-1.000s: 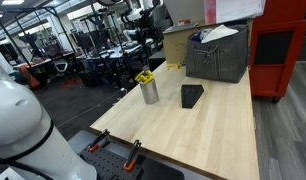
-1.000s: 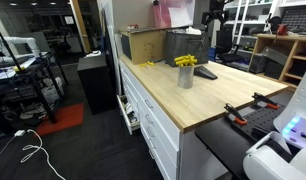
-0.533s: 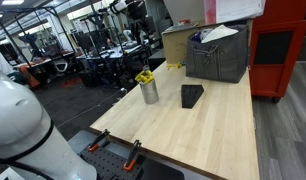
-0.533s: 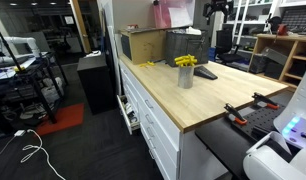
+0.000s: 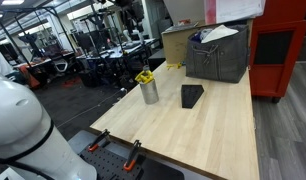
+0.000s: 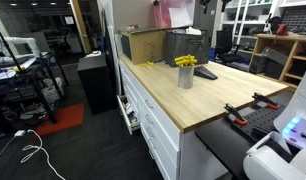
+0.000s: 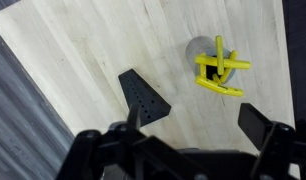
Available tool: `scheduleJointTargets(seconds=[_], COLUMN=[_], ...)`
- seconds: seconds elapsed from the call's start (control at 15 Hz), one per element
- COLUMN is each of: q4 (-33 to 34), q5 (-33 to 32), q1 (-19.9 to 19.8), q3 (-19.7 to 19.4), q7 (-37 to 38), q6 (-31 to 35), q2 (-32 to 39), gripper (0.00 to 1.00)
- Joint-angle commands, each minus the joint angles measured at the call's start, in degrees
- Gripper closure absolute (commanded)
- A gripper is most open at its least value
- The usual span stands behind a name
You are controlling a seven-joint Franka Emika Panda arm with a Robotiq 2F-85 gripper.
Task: Remove the wrench from the black stand and put it in the silver holder.
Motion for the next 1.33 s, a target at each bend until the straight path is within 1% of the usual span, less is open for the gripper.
scheduleJointTargets(seconds=[0.0,0.07,0.27,1.27], q4=[-0.9,0.1,0.0,-0.1], q5=[-1.6,-0.2,-0.2,-0.2], q1=[0.1,0.2,0.2,0.2], q3=[1.1,0.4,0.9,0.9], q7=[2.1,0.0,0.1,0.2], q6=[0.2,-0.1,-0.1,-0.1], q2=[-2.9,-1.0,-1.9,-1.9], gripper=[0.00,0.00,0.00,0.00])
